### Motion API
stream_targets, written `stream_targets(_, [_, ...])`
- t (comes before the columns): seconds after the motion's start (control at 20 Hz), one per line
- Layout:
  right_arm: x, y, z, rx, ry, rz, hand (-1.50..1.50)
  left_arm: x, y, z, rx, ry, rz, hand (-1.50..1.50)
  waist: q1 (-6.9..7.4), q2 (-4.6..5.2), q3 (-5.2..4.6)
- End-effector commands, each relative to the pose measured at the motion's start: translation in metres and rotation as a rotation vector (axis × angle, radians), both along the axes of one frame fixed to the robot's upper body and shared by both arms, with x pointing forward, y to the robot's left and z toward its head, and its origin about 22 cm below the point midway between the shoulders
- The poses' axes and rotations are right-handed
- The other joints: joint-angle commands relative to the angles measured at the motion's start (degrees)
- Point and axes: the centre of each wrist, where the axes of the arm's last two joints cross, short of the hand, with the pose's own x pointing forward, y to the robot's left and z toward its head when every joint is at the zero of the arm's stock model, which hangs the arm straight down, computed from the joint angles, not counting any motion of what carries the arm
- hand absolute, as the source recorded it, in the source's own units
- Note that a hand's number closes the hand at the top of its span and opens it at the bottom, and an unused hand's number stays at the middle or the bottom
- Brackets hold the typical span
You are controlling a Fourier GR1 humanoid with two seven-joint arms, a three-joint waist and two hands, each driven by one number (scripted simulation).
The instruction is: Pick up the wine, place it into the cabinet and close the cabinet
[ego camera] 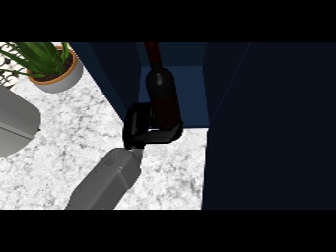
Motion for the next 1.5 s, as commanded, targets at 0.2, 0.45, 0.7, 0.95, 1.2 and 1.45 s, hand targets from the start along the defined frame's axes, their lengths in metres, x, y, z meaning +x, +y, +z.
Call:
stream_targets(0.2, [0.007, -0.001, -0.006, 0.004, 0.007, -0.015, -1.50, 0.025, 0.001, 0.007, -0.020, 0.000, -0.031, 1.50, 0.26, -0.04, 0.02])
stream_targets(0.45, [0.010, 0.008, -0.017, 0.025, 0.016, 0.012, -1.50, 0.042, 0.001, 0.014, -0.045, 0.018, -0.040, 1.50, -0.20, 0.07, 0.00])
stream_targets(0.7, [-0.005, 0.006, 0.003, 0.023, 0.002, 0.014, -1.50, 0.049, -0.001, 0.018, -0.063, 0.019, -0.023, 1.50, -0.94, 0.20, -0.02])
stream_targets(0.95, [0.006, 0.009, -0.004, 0.007, 0.010, 0.018, -1.50, 0.060, -0.001, 0.027, -0.074, -0.001, -0.039, 1.50, -0.35, 0.16, -0.01])
stream_targets(1.2, [0.007, 0.000, -0.013, 0.013, -0.004, 0.018, -1.50, 0.066, -0.001, 0.031, -0.076, 0.002, 0.006, 1.50, -1.68, 0.49, -0.02])
stream_targets(1.45, [0.002, 0.000, -0.008, -0.003, 0.009, 0.019, -1.50, 0.068, -0.002, 0.033, -0.027, 0.070, 0.026, 1.50, -1.22, 0.32, -0.01])
